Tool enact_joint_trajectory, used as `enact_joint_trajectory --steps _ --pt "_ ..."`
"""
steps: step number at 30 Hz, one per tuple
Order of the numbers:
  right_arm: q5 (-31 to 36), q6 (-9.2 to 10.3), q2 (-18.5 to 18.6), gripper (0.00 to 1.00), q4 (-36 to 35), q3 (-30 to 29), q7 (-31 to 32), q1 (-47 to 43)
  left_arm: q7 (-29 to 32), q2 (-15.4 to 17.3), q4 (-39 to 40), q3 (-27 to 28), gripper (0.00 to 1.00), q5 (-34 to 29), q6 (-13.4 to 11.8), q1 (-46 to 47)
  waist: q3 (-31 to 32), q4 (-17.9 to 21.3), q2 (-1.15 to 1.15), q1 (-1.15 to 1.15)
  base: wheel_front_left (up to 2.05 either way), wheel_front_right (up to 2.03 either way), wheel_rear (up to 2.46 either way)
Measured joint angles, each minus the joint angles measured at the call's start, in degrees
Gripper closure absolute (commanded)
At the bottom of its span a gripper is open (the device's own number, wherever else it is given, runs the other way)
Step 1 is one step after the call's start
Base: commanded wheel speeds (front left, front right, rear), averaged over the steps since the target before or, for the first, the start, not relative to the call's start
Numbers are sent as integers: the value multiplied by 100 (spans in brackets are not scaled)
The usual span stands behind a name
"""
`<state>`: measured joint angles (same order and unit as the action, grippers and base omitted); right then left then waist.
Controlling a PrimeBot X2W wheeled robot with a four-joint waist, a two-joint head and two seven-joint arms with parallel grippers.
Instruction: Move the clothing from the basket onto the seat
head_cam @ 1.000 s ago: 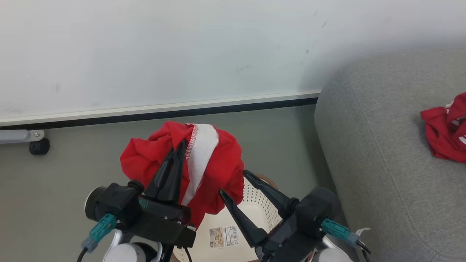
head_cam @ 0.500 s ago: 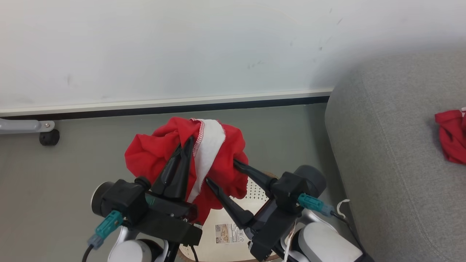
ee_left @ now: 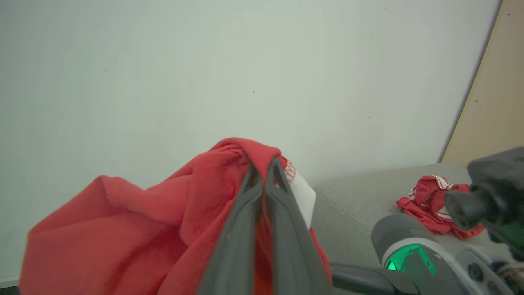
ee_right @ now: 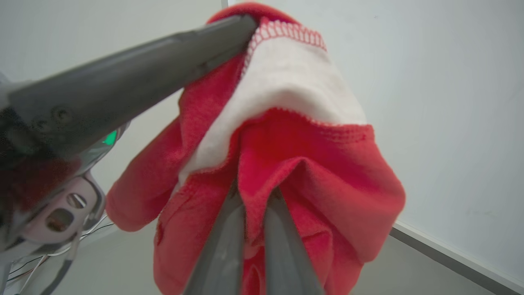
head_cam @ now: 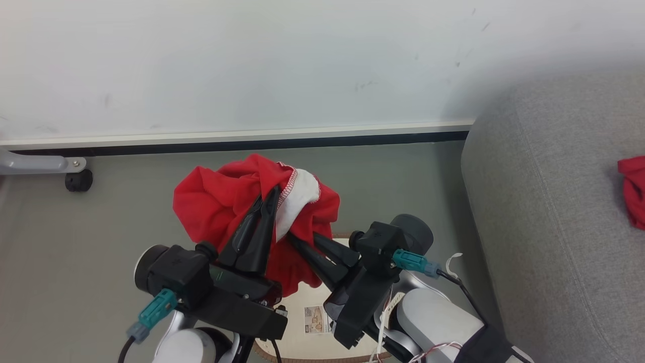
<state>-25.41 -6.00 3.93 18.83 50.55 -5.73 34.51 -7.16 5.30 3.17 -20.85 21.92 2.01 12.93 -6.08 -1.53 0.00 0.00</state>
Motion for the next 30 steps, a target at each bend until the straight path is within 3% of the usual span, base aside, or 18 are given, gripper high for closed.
enact_joint_trajectory --steps 8,9,11,12,13,14,30 --pt "-291 55 0 100 191 201 -220 176 -2 20 4 0 100 -20 2 0 0 4 0 0 0 0 0" --pt "-311 76 1 100 212 215 -257 186 -2 22 4 0 78 -31 2 0 1 8 0 0 0 0 0" --pt "-345 96 1 100 256 226 -319 235 -2 37 8 1 56 -33 2 0 4 19 0 0 0 0 0" --pt "-349 96 0 100 272 226 -349 266 -2 46 12 0 25 -35 2 0 6 26 0 0 0 0 0" --pt "-350 96 0 100 296 224 -383 288 -2 55 19 1 6 -42 2 0 7 33 0 0 0 0 0" --pt "-357 97 0 100 328 220 -413 306 -2 64 27 0 0 -43 2 0 8 41 0 0 0 0 0" --pt "-487 274 30 100 856 -472 -758 616 47 258 305 -279 0 -371 55 -53 11 217 0 -1 0 0 0"
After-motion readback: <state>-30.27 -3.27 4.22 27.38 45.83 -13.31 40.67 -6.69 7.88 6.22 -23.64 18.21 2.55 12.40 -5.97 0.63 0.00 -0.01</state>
